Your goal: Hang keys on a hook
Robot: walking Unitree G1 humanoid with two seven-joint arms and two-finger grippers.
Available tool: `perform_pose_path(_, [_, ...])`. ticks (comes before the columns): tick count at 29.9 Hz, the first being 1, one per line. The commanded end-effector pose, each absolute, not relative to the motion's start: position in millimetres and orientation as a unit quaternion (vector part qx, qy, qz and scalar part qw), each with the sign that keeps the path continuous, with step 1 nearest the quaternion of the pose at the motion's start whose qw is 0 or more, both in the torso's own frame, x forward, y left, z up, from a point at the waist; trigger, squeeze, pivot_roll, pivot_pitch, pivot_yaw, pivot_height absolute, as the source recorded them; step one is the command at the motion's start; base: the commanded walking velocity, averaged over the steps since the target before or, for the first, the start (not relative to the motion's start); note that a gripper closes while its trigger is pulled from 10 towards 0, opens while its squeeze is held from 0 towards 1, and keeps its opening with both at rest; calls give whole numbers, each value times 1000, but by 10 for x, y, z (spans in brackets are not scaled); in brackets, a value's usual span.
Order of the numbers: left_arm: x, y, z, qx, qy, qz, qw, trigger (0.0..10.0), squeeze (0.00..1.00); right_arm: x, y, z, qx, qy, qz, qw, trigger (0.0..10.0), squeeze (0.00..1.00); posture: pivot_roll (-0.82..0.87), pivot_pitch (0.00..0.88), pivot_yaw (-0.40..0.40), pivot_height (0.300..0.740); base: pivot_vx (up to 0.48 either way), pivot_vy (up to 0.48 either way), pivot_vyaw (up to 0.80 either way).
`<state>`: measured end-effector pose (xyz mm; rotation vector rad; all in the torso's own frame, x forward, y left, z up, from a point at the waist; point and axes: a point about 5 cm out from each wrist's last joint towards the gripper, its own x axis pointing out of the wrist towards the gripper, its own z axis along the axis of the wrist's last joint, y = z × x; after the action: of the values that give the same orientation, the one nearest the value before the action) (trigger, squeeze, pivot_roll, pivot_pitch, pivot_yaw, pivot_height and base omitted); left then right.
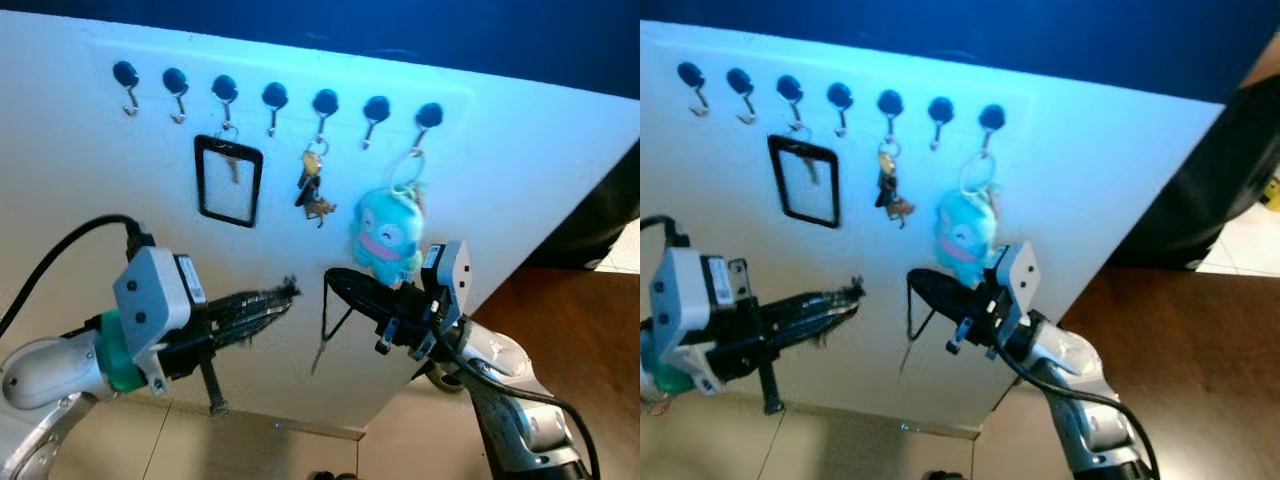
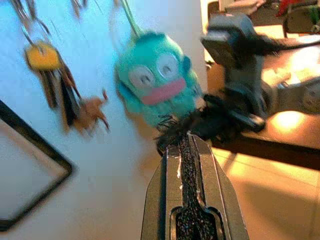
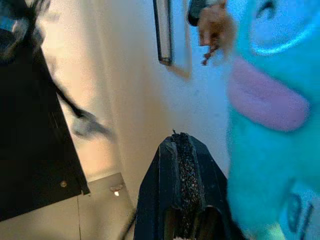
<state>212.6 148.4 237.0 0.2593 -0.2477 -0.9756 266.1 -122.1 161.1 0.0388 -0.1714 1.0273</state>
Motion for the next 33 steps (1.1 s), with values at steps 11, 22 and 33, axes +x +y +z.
perform_pose_path(11, [2217,1693,2812,77,-202,-408,887,10000,0,2594,-1217,1605,22,-74,500,862,10000,0,51,0,14,740,0,0,0])
perform_pose_path(22, [2398,1552,3039,68,-251,-380,888,10000,0,2613,-1183,1598,22,-76,496,865,10000,0,45,0,25,740,0,0,0])
perform_pose_path(33, [2501,1540,3087,59,-252,-363,895,10000,0,2592,-1168,1590,25,-75,492,867,10000,0,42,0,31,740,0,0,0])
